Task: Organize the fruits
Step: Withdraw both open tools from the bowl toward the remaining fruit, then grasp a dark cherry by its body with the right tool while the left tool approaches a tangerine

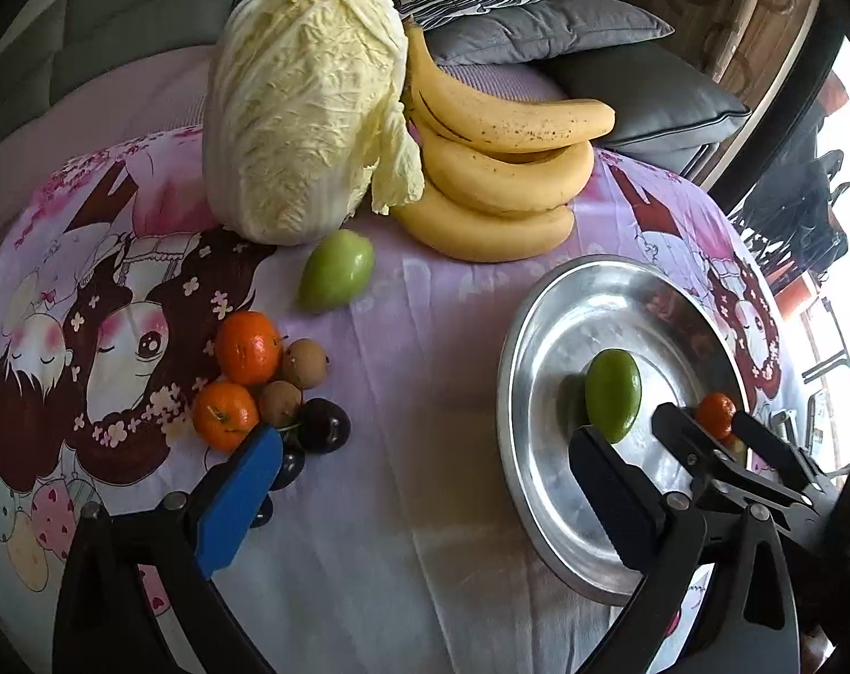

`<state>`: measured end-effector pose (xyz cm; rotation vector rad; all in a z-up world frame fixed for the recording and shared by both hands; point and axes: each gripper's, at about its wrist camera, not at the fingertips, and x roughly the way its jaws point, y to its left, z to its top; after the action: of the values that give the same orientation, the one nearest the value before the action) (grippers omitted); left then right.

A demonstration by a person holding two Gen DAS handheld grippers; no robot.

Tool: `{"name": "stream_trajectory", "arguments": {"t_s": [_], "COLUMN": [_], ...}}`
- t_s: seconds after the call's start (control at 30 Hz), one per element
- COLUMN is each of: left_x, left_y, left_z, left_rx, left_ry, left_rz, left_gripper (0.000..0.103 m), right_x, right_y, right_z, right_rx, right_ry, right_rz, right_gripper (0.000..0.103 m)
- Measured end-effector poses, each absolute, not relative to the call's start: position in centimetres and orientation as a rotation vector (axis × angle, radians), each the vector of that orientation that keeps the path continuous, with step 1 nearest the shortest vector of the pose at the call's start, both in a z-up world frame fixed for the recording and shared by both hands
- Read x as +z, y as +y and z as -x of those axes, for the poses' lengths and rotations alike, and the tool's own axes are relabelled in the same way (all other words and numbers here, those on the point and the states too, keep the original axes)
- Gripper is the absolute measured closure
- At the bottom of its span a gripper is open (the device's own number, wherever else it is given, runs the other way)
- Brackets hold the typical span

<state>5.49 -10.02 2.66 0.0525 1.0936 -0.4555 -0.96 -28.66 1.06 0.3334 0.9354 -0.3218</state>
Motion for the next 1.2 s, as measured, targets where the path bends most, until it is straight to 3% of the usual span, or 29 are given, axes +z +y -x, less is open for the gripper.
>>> {"name": "stream_trajectory", "arguments": {"t_s": [0.83,1.2], "left_x": [1.6,0.8], "left_y": [0.9,2.3], "left_z": [-7.1,-7.9], "left_rx": [-0.238,-0.256], "left_ry": [1.18,1.208], "left_rz": [0.024,0.08], "left_gripper": [0.001,0.005], "right_x": [2.7,1.6], "right_y": [-16.1,-12.3], "right_z": [-0.7,-1.9], "right_rx": [-0.054,0.07], "right_ry": [1.022,1.057], "right_rz": [-0.161,-0.157], "right_gripper": [0.001,0.016]}}
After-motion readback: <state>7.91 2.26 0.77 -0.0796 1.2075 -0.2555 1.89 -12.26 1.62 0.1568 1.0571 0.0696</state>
